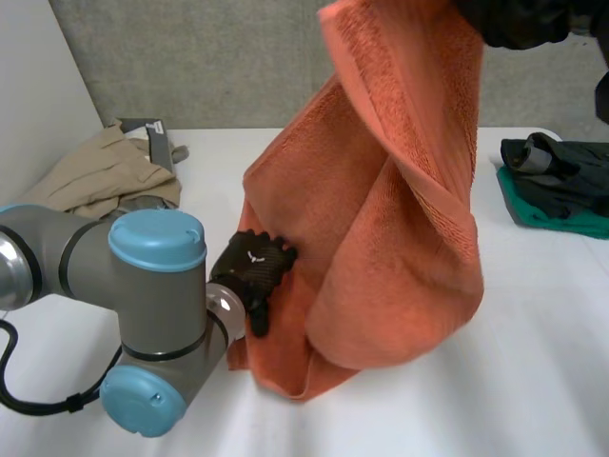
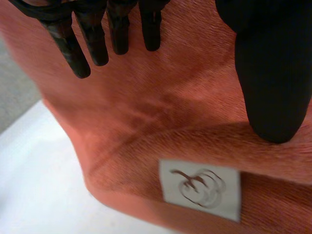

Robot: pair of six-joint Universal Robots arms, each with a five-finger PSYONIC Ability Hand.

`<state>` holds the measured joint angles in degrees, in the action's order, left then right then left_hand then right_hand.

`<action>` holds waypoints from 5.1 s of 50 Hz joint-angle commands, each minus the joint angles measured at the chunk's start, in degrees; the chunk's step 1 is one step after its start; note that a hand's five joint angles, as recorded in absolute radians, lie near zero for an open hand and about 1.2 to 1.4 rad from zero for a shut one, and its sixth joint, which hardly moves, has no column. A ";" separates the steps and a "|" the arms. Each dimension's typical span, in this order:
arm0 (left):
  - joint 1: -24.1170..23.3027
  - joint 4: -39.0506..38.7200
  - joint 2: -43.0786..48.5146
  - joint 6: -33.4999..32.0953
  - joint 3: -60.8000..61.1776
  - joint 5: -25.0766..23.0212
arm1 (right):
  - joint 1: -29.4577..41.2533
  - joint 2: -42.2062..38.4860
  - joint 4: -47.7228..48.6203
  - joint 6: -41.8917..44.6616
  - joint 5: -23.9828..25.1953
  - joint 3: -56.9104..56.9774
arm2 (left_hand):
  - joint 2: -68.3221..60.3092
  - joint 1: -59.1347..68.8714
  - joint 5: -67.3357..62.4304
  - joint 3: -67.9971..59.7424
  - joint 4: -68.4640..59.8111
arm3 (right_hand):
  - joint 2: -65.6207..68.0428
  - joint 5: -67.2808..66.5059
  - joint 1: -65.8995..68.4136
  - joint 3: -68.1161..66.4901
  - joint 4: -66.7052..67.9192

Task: Fold the laundry.

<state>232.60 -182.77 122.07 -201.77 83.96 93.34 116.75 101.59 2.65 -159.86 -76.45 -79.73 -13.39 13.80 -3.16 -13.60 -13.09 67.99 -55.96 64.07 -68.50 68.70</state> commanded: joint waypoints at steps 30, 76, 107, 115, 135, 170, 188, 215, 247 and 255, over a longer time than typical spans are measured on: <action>7.17 -5.69 13.00 0.24 -18.12 -9.91 | -6.35 3.00 -3.35 -7.12 13.52 0.63 | 2.84 -3.25 2.61 3.05 2.54 | 12.01 -14.04 15.93 -11.50 11.30; 9.89 -6.99 2.81 -12.15 -17.80 2.36 | -8.82 -39.36 -12.07 18.62 -8.53 15.21 | -66.61 66.20 -66.84 -66.40 -66.91 | 12.01 -14.04 15.93 -11.50 11.30; 5.94 -16.48 -2.10 -11.19 -6.37 6.24 | -15.58 -36.20 13.89 19.15 12.28 2.23 | -66.61 66.20 -66.84 -66.40 -66.91 | 12.01 -14.04 15.93 -11.50 11.30; 5.15 -16.57 0.01 -11.10 0.32 6.24 | -17.16 -38.21 7.12 26.96 15.98 -8.85 | -66.61 66.20 -66.84 -66.40 -66.91 | 12.01 -14.04 15.93 -11.50 11.30; 4.71 -16.48 -4.47 -6.97 2.96 6.24 | -19.00 -35.59 2.11 -14.13 2.09 -13.95 | -66.61 66.20 -66.84 -66.40 -66.91 | -47.65 45.61 -43.72 48.15 -48.36; 5.32 -14.73 -7.64 -6.88 -5.91 6.16 | -20.07 -45.06 7.20 0.78 0.33 -9.49 | -66.61 66.20 -66.84 -66.40 -66.91 | -33.52 31.49 -29.59 34.02 -34.23; 7.78 -4.89 -17.55 -2.22 -3.29 6.16 | -21.29 -36.22 5.10 1.48 -4.68 -3.68 | -66.61 66.20 -66.84 -66.40 -66.91 | 12.01 -14.04 15.93 -11.50 11.30; 11.30 10.95 -1.85 -9.68 -10.11 4.05 | -15.67 -38.29 -23.14 36.20 -14.43 14.59 | -66.61 66.20 -66.84 -66.40 -66.91 | 12.01 -14.04 15.93 -11.50 11.30; 12.71 -17.61 -6.58 -14.44 -6.99 4.05 | -14.53 -37.34 21.00 28.82 -7.84 4.43 | -66.61 66.20 -66.84 -66.40 -66.91 | 12.01 -14.04 15.93 -11.50 11.30; 13.14 -27.20 -4.13 -14.35 7.70 3.70 | -16.90 -38.21 17.13 24.17 -6.61 -10.96 | -66.61 66.20 -66.84 -66.40 -66.91 | 12.01 -14.04 15.93 -11.50 11.30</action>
<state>245.55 -203.32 115.67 -216.10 83.08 97.21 101.65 64.23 21.94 -132.70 -83.87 -81.35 -68.90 66.80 -55.14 -68.46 -69.10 68.26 -57.33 65.30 -68.53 68.77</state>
